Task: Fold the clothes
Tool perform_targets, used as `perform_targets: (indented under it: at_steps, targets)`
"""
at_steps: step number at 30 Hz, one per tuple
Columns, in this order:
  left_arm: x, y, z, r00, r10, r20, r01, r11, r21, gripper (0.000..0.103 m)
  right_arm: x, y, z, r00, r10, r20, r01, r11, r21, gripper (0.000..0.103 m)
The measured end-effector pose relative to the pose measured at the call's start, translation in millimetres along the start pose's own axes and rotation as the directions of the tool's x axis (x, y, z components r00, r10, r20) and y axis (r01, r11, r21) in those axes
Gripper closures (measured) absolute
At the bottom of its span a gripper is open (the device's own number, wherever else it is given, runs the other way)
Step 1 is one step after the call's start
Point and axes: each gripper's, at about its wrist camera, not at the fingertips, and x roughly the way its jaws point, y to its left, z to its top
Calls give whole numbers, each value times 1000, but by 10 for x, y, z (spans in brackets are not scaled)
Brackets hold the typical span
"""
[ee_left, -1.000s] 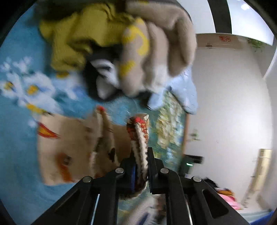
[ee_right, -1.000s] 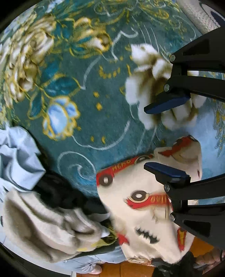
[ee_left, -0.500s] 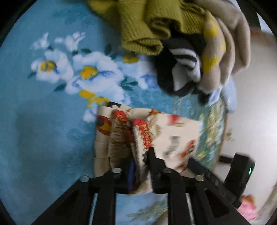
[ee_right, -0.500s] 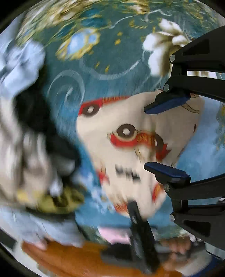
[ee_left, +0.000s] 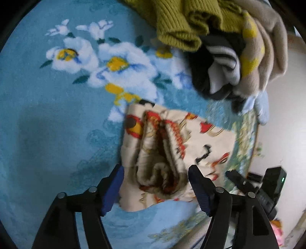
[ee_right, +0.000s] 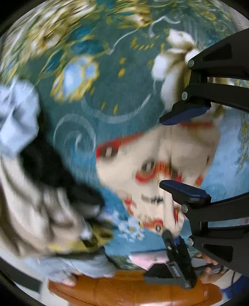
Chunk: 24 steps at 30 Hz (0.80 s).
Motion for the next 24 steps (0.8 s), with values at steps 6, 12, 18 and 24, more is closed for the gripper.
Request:
perform_targets:
  at_steps: [6, 12, 18, 24]
  targets:
    - [310, -184, -33, 985, 167, 32, -169, 983, 77, 27, 229, 7, -230, 996, -5, -91, 1, 999, -47, 42]
    - [343, -184, -33, 999, -47, -5, 47, 999, -9, 27, 109, -57, -239, 994, 92, -67, -95, 994, -46, 42]
    - [390, 19, -21, 994, -114, 3, 113, 990, -81, 17, 270, -292, -60, 983, 161, -86, -160, 987, 15, 32]
    - [340, 143, -62, 986, -157, 54, 163, 973, -160, 19, 302, -369, -28, 975, 214, -54, -209, 974, 89, 30]
